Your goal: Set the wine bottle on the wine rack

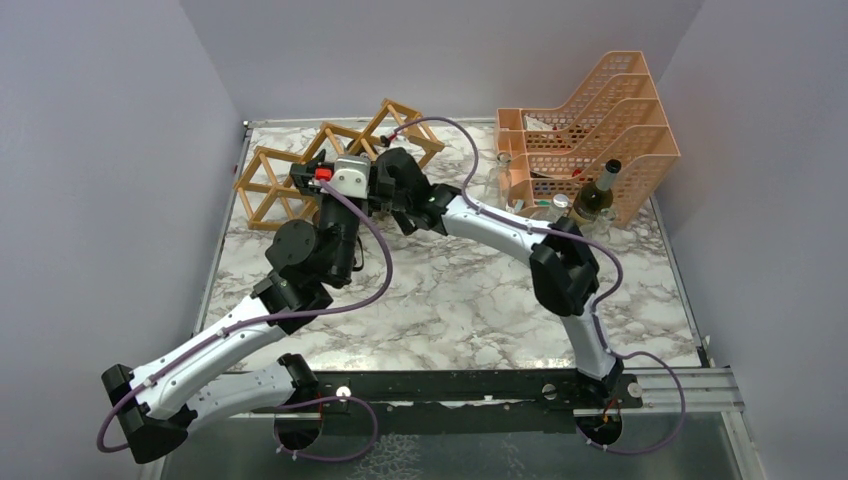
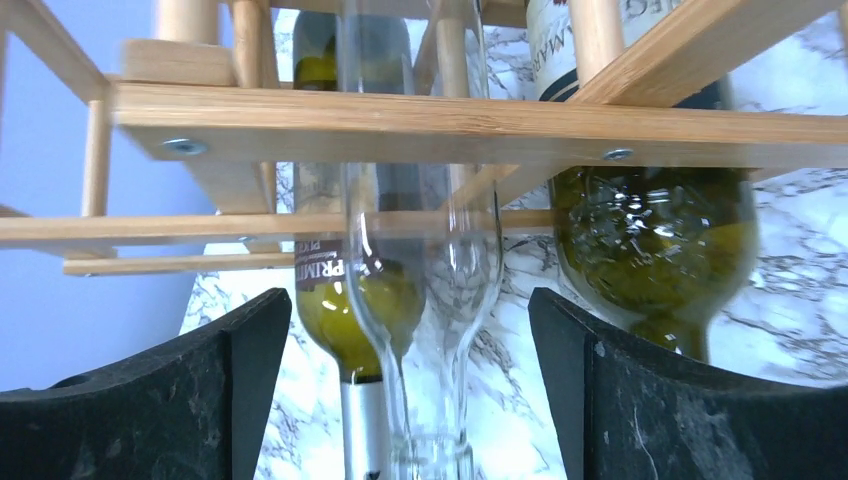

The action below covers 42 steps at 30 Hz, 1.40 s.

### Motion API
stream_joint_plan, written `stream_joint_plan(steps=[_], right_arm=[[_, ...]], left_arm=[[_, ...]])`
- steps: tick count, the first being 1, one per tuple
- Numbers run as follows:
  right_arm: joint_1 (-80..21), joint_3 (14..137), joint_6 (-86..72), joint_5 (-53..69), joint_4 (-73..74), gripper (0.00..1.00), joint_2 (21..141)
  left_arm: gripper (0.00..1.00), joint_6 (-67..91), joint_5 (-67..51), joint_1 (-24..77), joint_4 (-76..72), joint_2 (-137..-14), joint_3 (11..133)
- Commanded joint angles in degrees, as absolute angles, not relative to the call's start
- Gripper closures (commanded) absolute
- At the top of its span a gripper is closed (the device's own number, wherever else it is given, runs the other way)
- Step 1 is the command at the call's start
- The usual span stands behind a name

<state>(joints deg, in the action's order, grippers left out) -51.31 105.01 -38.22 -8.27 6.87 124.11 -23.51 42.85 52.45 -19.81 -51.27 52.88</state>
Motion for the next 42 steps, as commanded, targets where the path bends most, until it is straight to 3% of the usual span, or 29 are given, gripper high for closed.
stream_joint_plan(steps=[1, 10, 26, 35, 42], right_arm=[[-51.4, 100.6, -34.4, -10.8, 3.3, 0.09, 115.4], [-51.4, 83.0, -22.1, -17.9, 2.6, 0.12, 95.5], [-50.2, 68.7, -5.2, -41.8, 15.9, 0.13, 65.9], [-47.8, 65.2, -6.2, -48.8, 23.3, 0.13, 58.2], [-47.1, 68.3, -5.0, -40.4, 21.6, 0.14, 63.0]], left_arm=[[0.01, -20.8, 42.1, 52.1, -15.1, -51.0, 57.8], [0.01, -10.2, 36.6, 52.1, 0.4, -48.0, 62.7], [0.01, 2.5, 26.7, 52.0, 8.6, -38.2, 52.4], [0.01, 5.0, 23.0, 52.1, 7.9, -38.0, 46.9], [0.01, 6.2, 22.5, 52.1, 6.8, -38.8, 45.3]])
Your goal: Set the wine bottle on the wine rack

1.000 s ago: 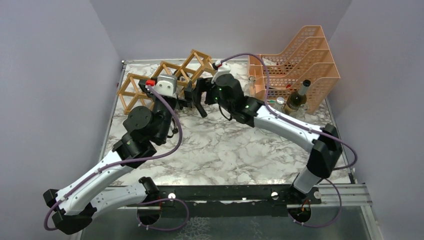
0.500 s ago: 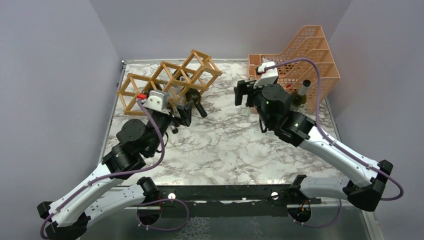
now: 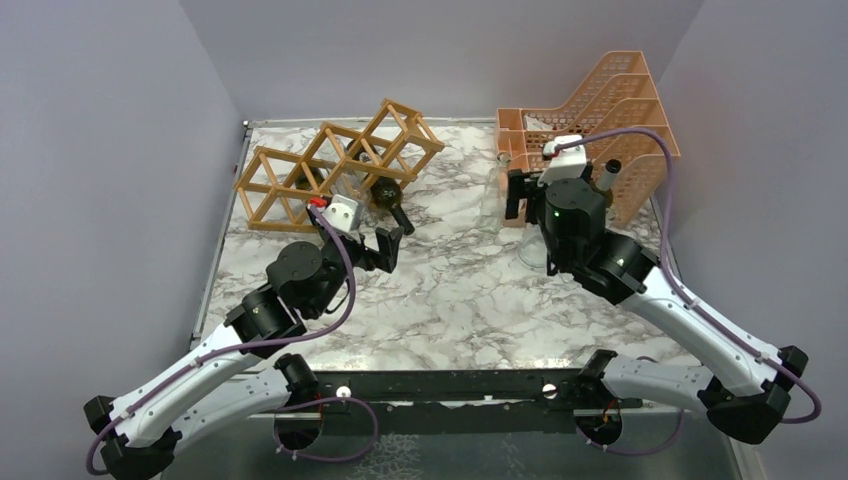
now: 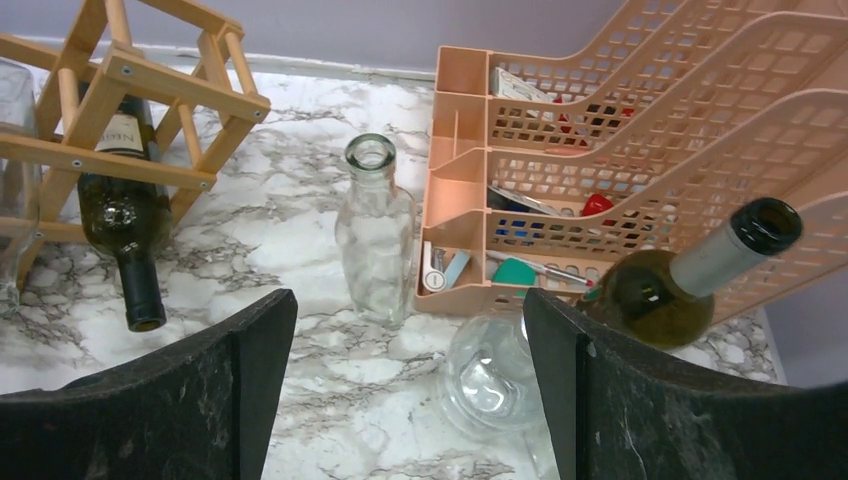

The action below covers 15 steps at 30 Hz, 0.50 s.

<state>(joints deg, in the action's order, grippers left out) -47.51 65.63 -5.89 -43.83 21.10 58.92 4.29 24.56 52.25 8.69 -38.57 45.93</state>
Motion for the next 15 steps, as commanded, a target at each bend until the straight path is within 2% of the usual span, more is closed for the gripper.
stream_joint_plan(steps=[1, 15], right_arm=[[-46.8, 69.2, -5.1, -39.8, 21.5, 0.14, 64.5], [-35.2, 77.1, -9.8, -23.7, 17.1, 0.17, 82.3]], left_arm=[[0.01, 6.4, 22.4, 52.1, 6.9, -38.9, 45.3], [0.01, 9.4, 21.0, 52.0, 7.7, -39.7, 45.0]])
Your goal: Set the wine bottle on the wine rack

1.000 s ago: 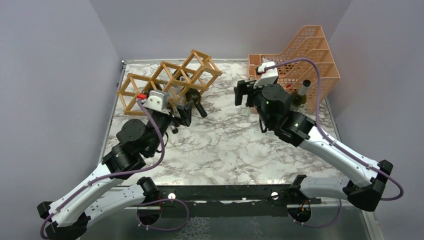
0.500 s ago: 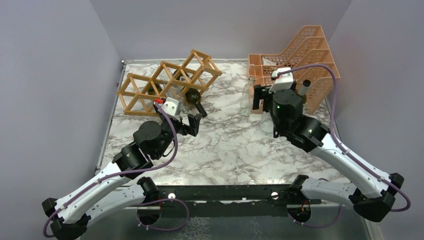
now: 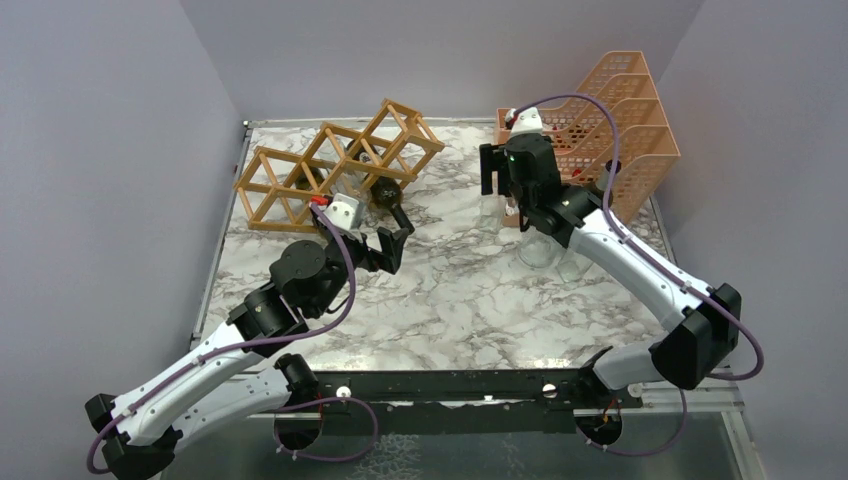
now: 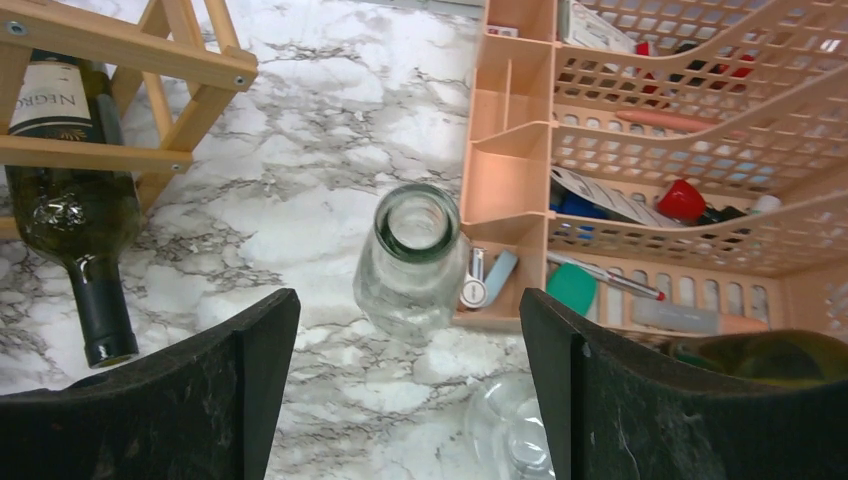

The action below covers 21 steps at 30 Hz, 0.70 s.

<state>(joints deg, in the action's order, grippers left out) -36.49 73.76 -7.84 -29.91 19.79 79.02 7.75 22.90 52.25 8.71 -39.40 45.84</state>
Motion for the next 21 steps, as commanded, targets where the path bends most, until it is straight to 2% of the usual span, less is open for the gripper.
stream_joint_plan(steps=[1, 15, 17, 21], right_arm=[[-34.5, 77.5, -10.4, -23.6, 17.2, 0.19, 83.2], [-31.6, 78.2, -6.8, -21.7, 11.0, 0.43, 89.3], [-31.6, 78.5, -5.9, -21.2, 11.0, 0.5, 89.9], [-31.6, 78.9, -5.5, -21.3, 12.6, 0.71, 89.6]], left_arm=[[0.01, 9.5, 21.0, 52.0, 7.8, -39.8, 45.0], [0.01, 9.9, 21.1, 52.1, 8.3, -39.8, 45.1], [0.01, 9.9, 21.2, 52.1, 8.4, -39.9, 45.1], [0.01, 9.8, 21.3, 52.1, 8.4, -39.9, 45.1]])
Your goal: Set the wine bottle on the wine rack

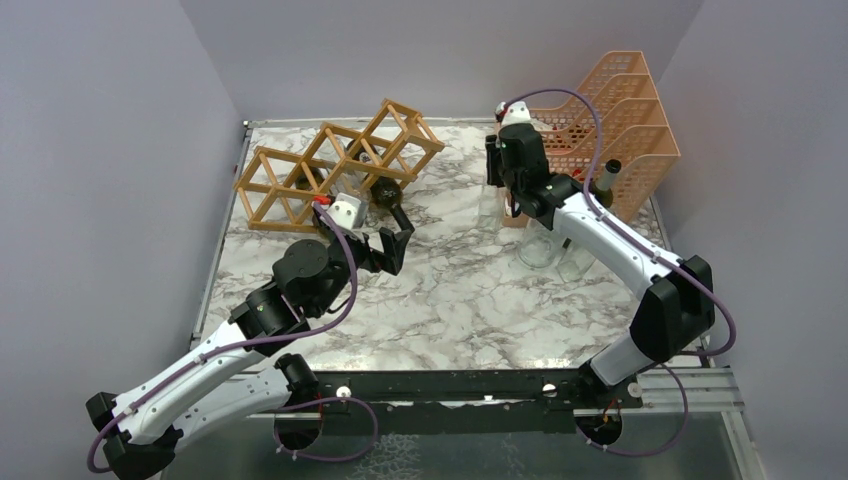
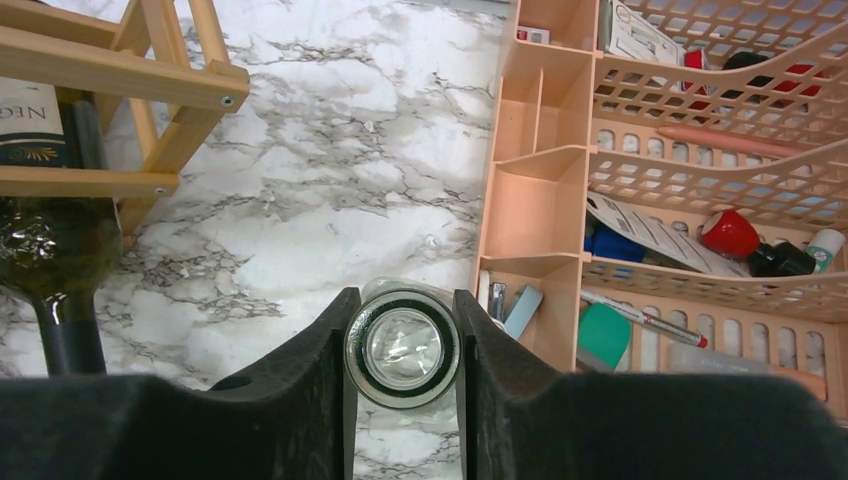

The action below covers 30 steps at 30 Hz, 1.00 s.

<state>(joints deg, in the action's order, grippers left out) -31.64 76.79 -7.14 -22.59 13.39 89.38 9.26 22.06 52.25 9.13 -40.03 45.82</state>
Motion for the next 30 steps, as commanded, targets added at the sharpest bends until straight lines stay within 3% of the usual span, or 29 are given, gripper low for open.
stream_joint_plan(steps=[1, 5, 11, 19, 30], right_arm=[[-31.6, 78.9, -5.3, -21.4, 13.0, 0.75, 89.2], [-31.6, 78.5, -4.8, -20.0, 15.3, 0.87, 86.2], [-31.6, 76.5, -6.2, -12.5, 19.4, 0.94, 79.0], [-31.6, 71.7, -10.3, -0.7, 24.1, 0.99, 69.6], [-31.6, 67.1, -15.1, 10.8, 27.9, 0.99, 59.8]], left_arm=[[0.01, 9.8, 21.1, 52.1, 8.4, -40.1, 45.2], [0.01, 9.2, 19.6, 52.1, 7.5, -41.6, 45.4], [0.01, 6.2, 11.9, 52.1, 2.2, -45.1, 44.3], [0.01, 5.0, -3.4, 52.2, -12.1, -52.9, 39.7], [0.01, 5.8, -11.3, 52.7, -21.1, -66.2, 37.7]])
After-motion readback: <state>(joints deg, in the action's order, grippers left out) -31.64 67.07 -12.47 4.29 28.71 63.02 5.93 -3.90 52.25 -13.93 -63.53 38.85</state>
